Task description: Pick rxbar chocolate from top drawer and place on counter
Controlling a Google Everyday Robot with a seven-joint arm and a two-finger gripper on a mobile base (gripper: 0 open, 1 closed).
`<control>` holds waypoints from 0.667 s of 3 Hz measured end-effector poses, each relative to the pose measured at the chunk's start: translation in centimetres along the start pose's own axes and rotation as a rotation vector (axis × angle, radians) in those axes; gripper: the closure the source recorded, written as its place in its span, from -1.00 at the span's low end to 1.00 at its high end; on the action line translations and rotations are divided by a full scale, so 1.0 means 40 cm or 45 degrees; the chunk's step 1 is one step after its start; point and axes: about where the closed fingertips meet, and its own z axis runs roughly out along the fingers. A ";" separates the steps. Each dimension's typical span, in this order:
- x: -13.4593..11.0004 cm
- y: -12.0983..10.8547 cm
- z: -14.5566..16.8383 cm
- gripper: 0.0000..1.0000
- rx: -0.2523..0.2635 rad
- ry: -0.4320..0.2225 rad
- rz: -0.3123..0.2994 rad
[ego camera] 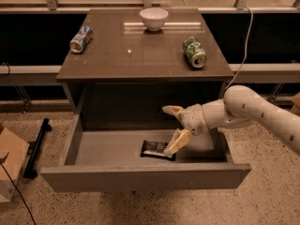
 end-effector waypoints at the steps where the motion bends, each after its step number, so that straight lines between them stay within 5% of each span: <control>1: 0.023 0.001 0.019 -1.00 0.000 0.053 0.007; 2: 0.068 0.010 0.058 -1.00 0.005 0.116 -0.003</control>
Offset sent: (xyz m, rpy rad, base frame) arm -0.0048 0.0081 -0.0489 -0.1319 -0.0151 -0.0092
